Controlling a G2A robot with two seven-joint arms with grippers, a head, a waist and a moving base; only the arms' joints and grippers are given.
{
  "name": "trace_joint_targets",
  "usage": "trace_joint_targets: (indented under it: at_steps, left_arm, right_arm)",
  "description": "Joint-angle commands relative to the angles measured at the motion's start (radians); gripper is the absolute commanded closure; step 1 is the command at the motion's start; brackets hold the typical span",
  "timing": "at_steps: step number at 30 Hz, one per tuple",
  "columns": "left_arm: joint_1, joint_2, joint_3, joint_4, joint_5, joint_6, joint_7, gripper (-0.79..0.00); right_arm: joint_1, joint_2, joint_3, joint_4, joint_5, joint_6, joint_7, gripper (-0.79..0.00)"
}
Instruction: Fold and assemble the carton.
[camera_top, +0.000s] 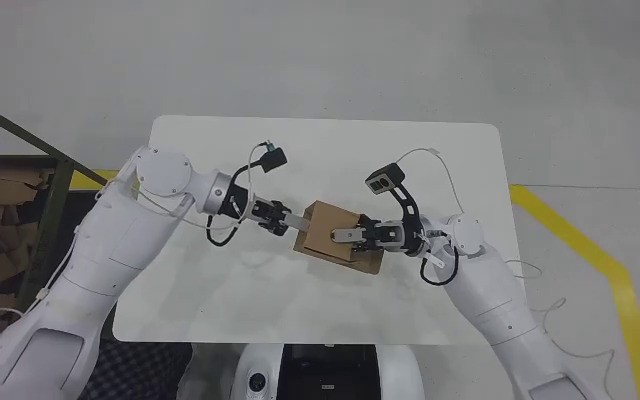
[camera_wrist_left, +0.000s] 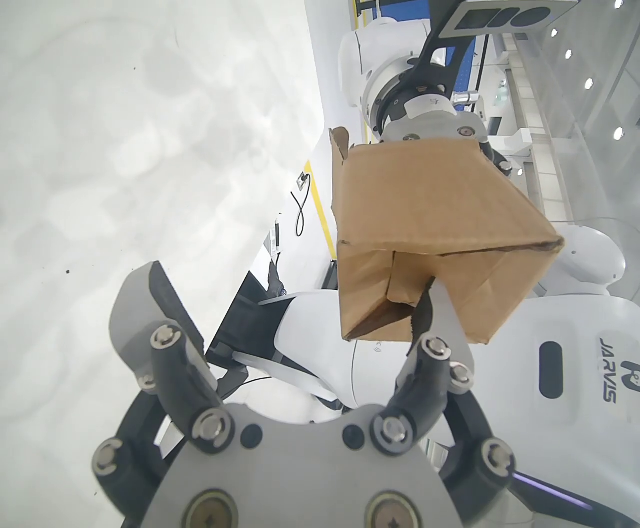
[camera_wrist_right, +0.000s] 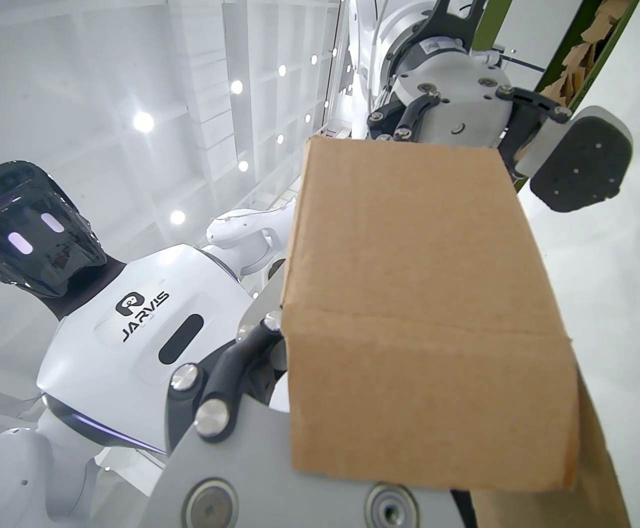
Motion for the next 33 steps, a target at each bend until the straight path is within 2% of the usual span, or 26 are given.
trace_joint_targets:
  at_steps: [1, 18, 25, 33]
  left_arm:
    - [-0.004, -0.001, 0.005, -0.001, 0.0, -0.001, 0.0, -0.785]
    - [-0.033, -0.013, 0.04, 0.022, -0.016, -0.014, -0.006, -0.785]
    - [-0.015, 0.0, -0.012, 0.04, -0.012, -0.012, 0.01, -0.785]
    - [0.026, 0.017, -0.064, 0.002, -0.009, -0.008, 0.011, -0.785]
  right_arm:
    - [0.0, 0.0, 0.0, 0.0, 0.0, 0.0, 0.0, 0.0]
    - [0.002, -0.003, 0.0, 0.006, 0.002, -0.002, 0.001, 0.0]
    - [0.0, -0.003, 0.006, 0.007, 0.004, -0.002, 0.003, 0.0]
    - [0.001, -0.003, 0.002, 0.006, 0.004, 0.007, 0.022, 0.0]
